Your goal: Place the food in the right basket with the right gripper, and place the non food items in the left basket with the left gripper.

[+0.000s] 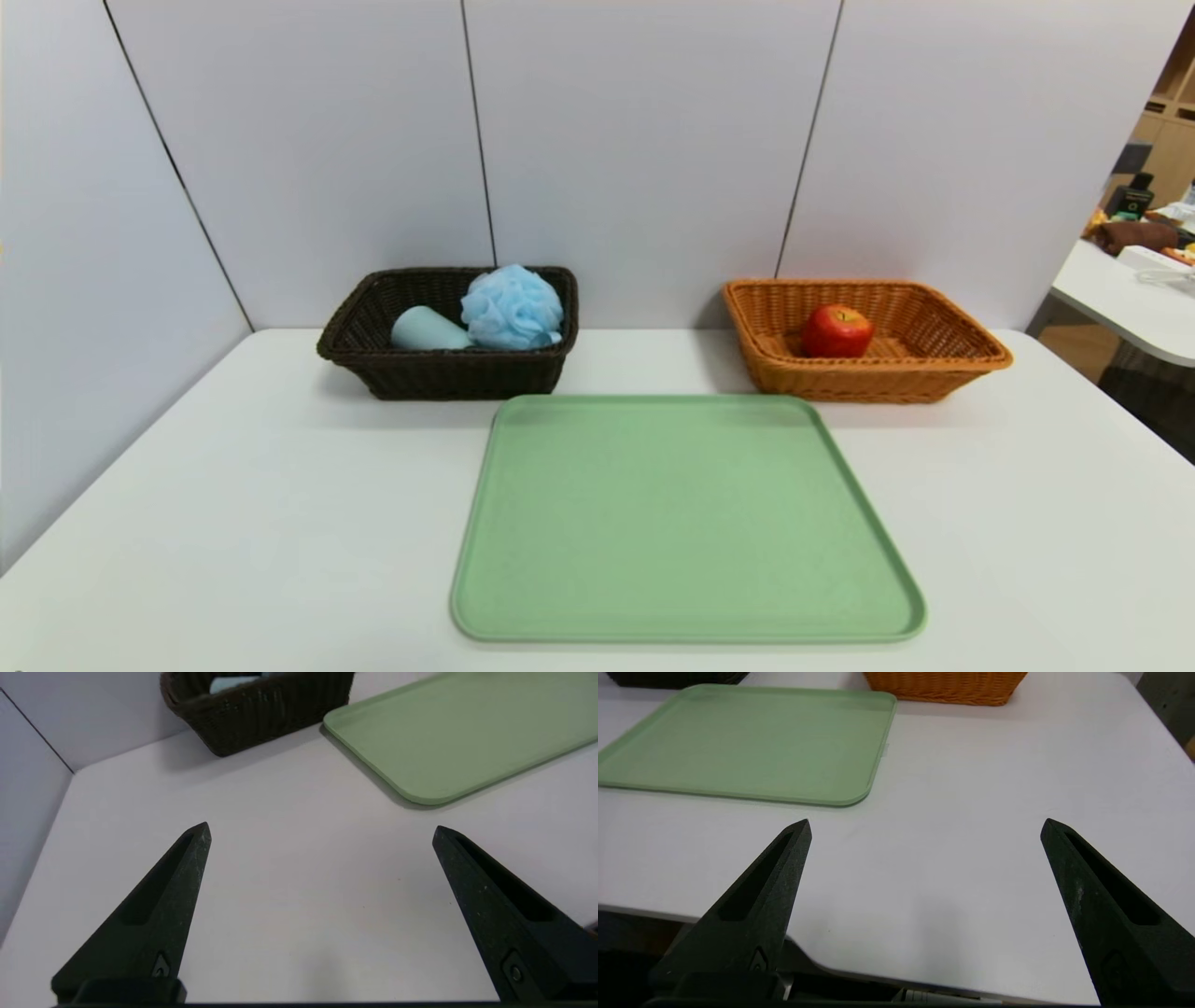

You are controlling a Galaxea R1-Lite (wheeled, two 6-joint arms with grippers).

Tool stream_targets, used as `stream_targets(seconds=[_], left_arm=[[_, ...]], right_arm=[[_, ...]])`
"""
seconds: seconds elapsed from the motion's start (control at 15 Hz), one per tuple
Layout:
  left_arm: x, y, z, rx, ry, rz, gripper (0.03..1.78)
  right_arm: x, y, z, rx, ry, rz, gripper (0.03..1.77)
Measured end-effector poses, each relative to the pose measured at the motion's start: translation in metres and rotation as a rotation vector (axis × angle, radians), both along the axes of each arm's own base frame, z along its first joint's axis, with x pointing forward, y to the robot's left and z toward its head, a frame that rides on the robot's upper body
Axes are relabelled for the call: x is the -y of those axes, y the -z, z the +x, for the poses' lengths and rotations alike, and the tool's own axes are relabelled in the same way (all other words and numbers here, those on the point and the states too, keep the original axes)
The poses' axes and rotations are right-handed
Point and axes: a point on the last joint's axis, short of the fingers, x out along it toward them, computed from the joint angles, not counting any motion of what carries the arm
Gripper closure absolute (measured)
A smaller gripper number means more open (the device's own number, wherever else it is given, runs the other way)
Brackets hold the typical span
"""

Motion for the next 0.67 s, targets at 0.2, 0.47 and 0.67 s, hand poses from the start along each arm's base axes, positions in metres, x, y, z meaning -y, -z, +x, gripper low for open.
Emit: stream_targets(seconds=[0.2,0.47,0.67], left_arm=[[-0.002,0.004,0.002,0.102,-0.083,-0.021,0.12],[-0.002,0.021,0.002,0.095,-0.088,-0.038,0.12],[-0.002,0.024,0.001,0.102,-0.099,-0.060,0.12]], right_arm=[[0.001,0.009,0.017,0.094,0.059,-0.010,0.11],[0.002,0.024,0.036,0.177,0.076,-0.016,0.10],[0.002,0.043,0.048,0.175,0.075,-0.020,0.10]])
